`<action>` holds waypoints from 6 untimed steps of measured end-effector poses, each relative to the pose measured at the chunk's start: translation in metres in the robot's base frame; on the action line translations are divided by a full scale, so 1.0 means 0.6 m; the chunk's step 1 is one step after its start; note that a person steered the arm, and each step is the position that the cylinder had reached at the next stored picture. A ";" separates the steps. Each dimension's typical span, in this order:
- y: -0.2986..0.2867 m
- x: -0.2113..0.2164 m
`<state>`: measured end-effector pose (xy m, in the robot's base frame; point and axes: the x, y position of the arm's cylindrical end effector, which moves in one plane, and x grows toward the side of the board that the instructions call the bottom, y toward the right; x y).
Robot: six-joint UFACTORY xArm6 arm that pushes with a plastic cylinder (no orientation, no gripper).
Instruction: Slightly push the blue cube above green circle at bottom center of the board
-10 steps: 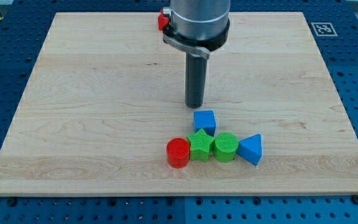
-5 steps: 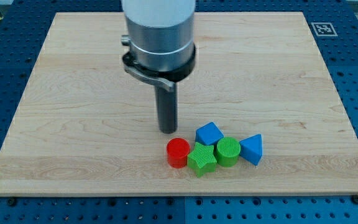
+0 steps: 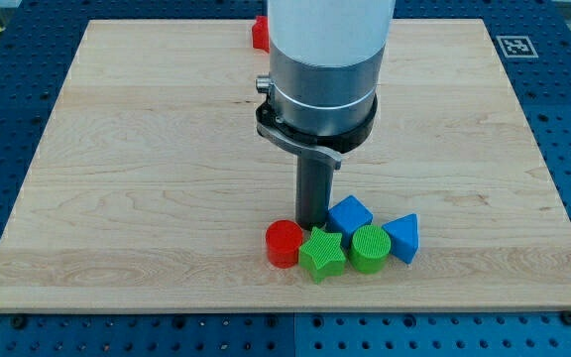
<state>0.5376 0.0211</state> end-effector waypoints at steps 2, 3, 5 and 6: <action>0.032 -0.017; 0.050 -0.021; 0.037 -0.002; 0.045 -0.002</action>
